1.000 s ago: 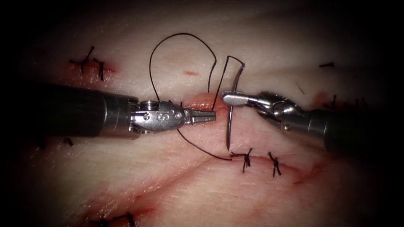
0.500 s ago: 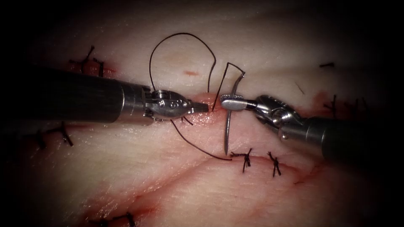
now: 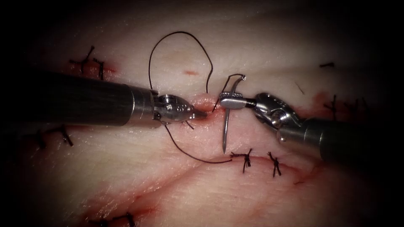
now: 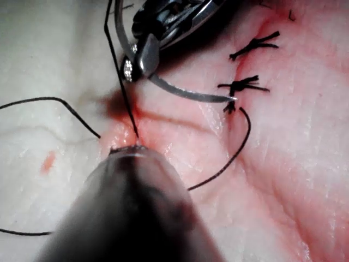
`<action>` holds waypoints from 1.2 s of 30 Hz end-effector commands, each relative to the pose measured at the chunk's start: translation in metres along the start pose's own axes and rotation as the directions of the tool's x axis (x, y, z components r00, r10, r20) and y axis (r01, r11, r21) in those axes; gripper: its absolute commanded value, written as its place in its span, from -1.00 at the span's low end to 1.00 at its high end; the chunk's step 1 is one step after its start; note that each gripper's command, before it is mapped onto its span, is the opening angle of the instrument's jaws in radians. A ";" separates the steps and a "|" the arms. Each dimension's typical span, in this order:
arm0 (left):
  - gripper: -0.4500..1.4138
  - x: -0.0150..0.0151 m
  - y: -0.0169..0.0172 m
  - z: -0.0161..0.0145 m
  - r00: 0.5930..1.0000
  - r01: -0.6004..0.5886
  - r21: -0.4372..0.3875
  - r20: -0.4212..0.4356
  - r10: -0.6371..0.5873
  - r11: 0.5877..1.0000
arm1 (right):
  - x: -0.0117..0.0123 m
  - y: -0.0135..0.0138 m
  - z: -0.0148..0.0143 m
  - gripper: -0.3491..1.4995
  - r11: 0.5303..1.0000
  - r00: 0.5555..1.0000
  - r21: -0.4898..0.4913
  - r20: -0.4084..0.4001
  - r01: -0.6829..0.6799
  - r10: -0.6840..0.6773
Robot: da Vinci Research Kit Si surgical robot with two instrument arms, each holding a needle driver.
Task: Wound Closure
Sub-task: Use the left gripper to open the incision, then with the right tool insert the needle through the bottom half of the incision.
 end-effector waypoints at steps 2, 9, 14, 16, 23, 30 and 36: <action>-1.00 0.0006 -0.0003 0.0007 1.000 0.001 -0.031 0.006 -0.001 1.000 | 0.0006 0.0015 0.0011 -1.00 0.998 0.998 -0.011 -0.001 0.066 -0.066; -1.00 0.0006 -0.0001 0.0016 0.999 0.007 -0.061 0.036 -0.005 0.998 | 0.0001 0.0021 0.0013 -1.00 0.992 0.993 -0.015 -0.001 0.122 -0.122; -0.86 0.0004 0.0000 0.0027 0.998 0.027 -0.083 0.053 -0.023 0.996 | -0.0004 0.0021 0.0016 -1.00 0.980 0.980 -0.018 0.004 0.198 -0.198; -0.84 0.0001 0.0000 0.0031 0.998 0.037 -0.087 0.062 -0.032 0.996 | -0.0005 0.0023 0.0019 -1.00 0.973 0.973 -0.022 0.006 0.229 -0.229; 0.19 -0.0001 0.0001 0.0032 0.995 0.053 -0.108 0.087 -0.043 0.993 | -0.0005 0.0033 0.0027 -1.00 0.953 0.953 -0.038 0.011 0.302 -0.302; 0.41 0.0005 0.0008 0.0024 0.995 0.056 -0.128 0.090 -0.045 0.990 | -0.0006 0.0049 0.0026 -1.00 0.920 0.921 -0.042 0.018 0.389 -0.389; 0.41 0.0008 0.0013 0.0020 0.995 0.062 -0.137 0.091 -0.049 0.989 | -0.0013 0.0059 0.0023 -1.00 0.897 0.898 -0.041 0.025 0.440 -0.439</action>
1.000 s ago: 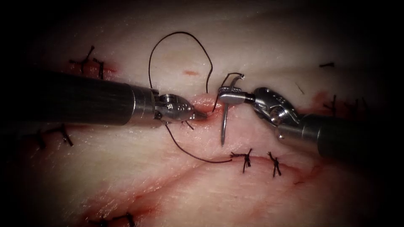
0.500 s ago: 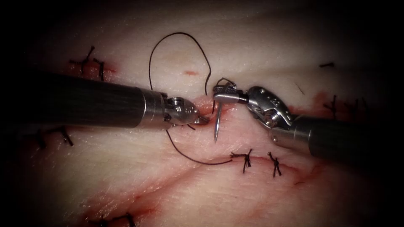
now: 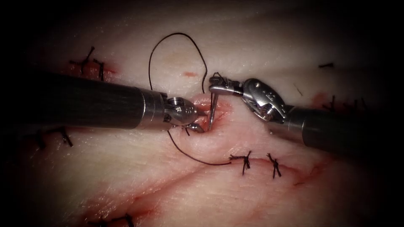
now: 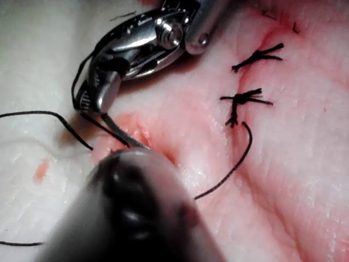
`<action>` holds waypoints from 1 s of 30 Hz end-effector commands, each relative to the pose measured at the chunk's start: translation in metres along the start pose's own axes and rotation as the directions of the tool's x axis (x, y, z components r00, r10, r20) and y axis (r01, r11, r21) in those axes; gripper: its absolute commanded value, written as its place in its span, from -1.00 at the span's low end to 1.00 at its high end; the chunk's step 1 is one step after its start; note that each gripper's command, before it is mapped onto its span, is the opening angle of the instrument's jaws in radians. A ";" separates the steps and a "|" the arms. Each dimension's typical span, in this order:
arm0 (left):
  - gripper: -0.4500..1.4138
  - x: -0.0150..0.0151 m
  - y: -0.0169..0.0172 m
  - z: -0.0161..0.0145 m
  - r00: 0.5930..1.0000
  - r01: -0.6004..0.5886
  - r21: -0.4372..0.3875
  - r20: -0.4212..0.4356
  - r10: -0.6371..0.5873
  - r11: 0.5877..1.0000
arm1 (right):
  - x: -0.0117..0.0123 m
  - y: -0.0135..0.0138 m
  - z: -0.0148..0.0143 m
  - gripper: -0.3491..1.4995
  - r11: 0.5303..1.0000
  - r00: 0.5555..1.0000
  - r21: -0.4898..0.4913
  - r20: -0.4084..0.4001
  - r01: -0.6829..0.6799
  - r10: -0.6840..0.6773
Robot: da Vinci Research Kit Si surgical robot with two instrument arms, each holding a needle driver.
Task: Wound Closure
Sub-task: With the right tool insert the needle through the bottom half of the incision.
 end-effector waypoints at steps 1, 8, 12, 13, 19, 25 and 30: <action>0.39 0.0006 -0.0004 0.0005 1.000 -0.001 -0.001 -0.001 0.001 1.000 | -0.0006 0.0009 0.0007 -1.00 1.000 1.000 -0.001 0.000 0.022 -0.022; 0.35 0.0008 -0.0004 0.0001 1.000 -0.002 0.005 -0.002 0.002 1.000 | -0.0026 0.0012 0.0011 -1.00 0.996 0.996 -0.012 0.001 0.084 -0.084; 0.33 0.0009 -0.0004 0.0000 1.000 0.003 0.004 -0.011 -0.003 1.000 | -0.0040 0.0006 0.0013 -1.00 0.995 0.995 -0.005 0.018 0.101 -0.100; 0.33 0.0009 -0.0004 -0.0001 1.000 0.003 0.006 -0.011 -0.003 1.000 | -0.0042 0.0005 0.0013 -1.00 0.995 0.994 -0.004 0.019 0.104 -0.103; 0.28 0.0013 -0.0006 -0.0006 1.000 0.004 0.019 -0.018 -0.004 1.000 | -0.0047 0.0001 0.0011 -1.00 0.994 0.992 0.010 0.048 0.113 -0.114; 0.17 0.0019 -0.0004 -0.0025 1.000 0.013 0.058 -0.027 -0.011 0.998 | -0.0046 0.0002 0.0011 -1.00 0.999 0.997 0.011 0.057 0.052 -0.052; -0.15 0.0027 0.0002 -0.0056 0.998 0.039 0.138 -0.062 -0.031 0.990 | -0.0046 0.0004 0.0012 -1.00 0.999 0.997 -0.001 0.058 -0.048 0.048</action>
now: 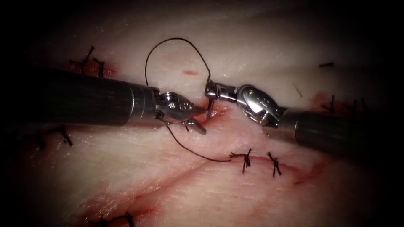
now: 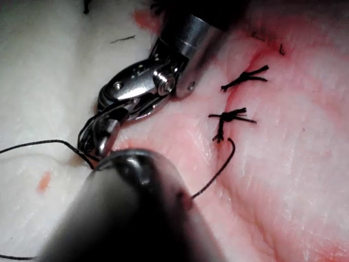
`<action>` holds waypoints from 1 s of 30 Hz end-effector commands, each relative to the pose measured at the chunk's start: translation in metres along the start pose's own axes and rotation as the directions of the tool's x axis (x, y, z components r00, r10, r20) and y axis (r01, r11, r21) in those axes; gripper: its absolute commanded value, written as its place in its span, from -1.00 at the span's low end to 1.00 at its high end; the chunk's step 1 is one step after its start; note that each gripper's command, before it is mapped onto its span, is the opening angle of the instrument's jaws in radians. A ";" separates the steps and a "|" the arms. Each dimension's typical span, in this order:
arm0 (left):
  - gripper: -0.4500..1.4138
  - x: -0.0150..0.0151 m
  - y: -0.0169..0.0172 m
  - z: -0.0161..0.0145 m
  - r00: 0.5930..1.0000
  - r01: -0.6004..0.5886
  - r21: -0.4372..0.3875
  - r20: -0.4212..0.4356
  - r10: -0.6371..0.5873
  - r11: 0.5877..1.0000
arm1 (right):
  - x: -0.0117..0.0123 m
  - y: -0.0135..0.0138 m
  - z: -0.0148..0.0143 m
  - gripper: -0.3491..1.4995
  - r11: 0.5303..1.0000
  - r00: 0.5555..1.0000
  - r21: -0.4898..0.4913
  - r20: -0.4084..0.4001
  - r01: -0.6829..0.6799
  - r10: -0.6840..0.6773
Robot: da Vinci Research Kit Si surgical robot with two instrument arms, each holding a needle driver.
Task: Wound Closure
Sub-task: With the right tool insert the needle through the bottom half of the incision.
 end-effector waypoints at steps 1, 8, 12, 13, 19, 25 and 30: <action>-0.21 0.0006 -0.0001 0.0002 1.000 0.005 0.016 -0.005 -0.005 1.000 | 0.0002 0.0004 0.0011 -1.00 0.999 0.999 -0.001 -0.001 -0.038 0.038; -0.30 0.0006 0.0026 -0.0018 1.000 0.018 0.084 -0.010 -0.017 0.996 | 0.0003 0.0005 0.0011 -1.00 0.986 0.986 -0.011 0.018 -0.164 0.165; -0.35 0.0008 0.0041 -0.0013 1.000 0.014 0.102 -0.009 -0.013 0.995 | 0.0006 0.0009 0.0011 -1.00 0.984 0.983 -0.023 0.024 -0.179 0.180; -0.35 0.0009 0.0047 -0.0008 1.000 0.014 0.097 -0.008 -0.013 0.995 | 0.0008 0.0010 0.0011 -1.00 0.982 0.982 -0.023 0.032 -0.188 0.189; -0.33 0.0011 0.0053 0.0010 1.000 0.010 0.080 -0.010 -0.009 0.997 | 0.0015 0.0015 0.0010 -1.00 0.977 0.976 -0.027 0.038 -0.214 0.214; -0.33 0.0003 0.0054 0.0021 1.000 0.003 0.064 -0.012 -0.002 0.998 | 0.0020 0.0019 0.0012 -1.00 0.974 0.975 -0.055 0.031 -0.219 0.221; -0.35 0.0002 0.0055 0.0022 1.000 0.002 0.063 -0.012 -0.001 0.998 | 0.0026 0.0026 0.0016 -1.00 0.971 0.974 -0.074 -0.010 -0.226 0.226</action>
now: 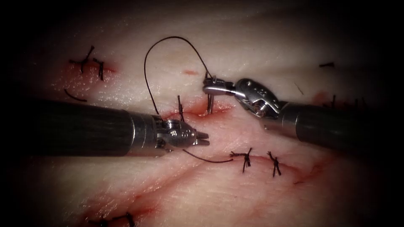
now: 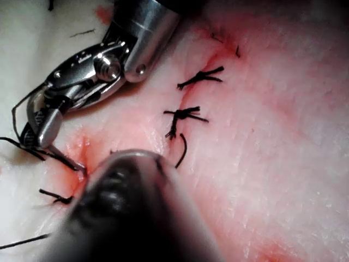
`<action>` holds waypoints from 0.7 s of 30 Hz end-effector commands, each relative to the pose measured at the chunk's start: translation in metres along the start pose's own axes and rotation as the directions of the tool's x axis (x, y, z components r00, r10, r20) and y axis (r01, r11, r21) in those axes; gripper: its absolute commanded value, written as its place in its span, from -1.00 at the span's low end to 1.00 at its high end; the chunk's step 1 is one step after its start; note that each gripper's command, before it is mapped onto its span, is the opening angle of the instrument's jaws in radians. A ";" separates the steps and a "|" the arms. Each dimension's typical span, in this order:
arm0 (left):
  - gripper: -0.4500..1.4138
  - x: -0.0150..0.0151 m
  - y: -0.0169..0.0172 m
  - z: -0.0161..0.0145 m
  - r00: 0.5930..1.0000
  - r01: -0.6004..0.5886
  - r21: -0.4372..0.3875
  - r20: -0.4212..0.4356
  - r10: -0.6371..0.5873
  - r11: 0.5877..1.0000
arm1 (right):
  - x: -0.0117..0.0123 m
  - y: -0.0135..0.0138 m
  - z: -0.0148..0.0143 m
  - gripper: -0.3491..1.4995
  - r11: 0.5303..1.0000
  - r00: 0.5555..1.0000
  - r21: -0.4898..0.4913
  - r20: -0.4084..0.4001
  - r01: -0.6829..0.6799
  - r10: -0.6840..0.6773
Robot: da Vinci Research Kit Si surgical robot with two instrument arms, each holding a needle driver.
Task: Wound Closure
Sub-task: With the right tool insert the needle through the bottom half of the incision.
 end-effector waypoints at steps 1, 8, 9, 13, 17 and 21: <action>-0.35 0.0005 -0.0002 0.0006 1.000 -0.001 0.000 -0.002 0.001 1.000 | 0.0005 0.0007 0.0013 -1.00 1.000 1.000 -0.001 -0.008 0.003 -0.003; -0.35 0.0001 0.0000 0.0011 1.000 -0.005 -0.009 -0.003 0.005 1.000 | 0.0009 0.0008 0.0013 -1.00 0.999 0.999 -0.013 -0.001 -0.037 0.037; -0.35 0.0001 0.0001 0.0012 1.000 -0.006 -0.011 -0.003 0.006 1.000 | 0.0009 0.0008 0.0012 -1.00 0.999 0.999 -0.011 0.008 -0.043 0.043; -0.35 -0.0001 0.0000 0.0013 1.000 -0.007 -0.012 -0.004 0.007 1.000 | 0.0007 0.0007 0.0009 -1.00 0.999 0.998 -0.010 0.036 -0.047 0.047; -0.35 -0.0002 -0.0001 0.0015 1.000 -0.009 -0.013 -0.004 0.009 1.000 | 0.0007 0.0007 0.0007 -1.00 0.997 0.996 -0.009 0.047 -0.077 0.077; -0.35 -0.0005 -0.0002 0.0020 1.000 -0.013 -0.014 -0.005 0.013 1.000 | 0.0007 0.0005 0.0009 -1.00 0.993 0.992 -0.011 0.047 -0.113 0.114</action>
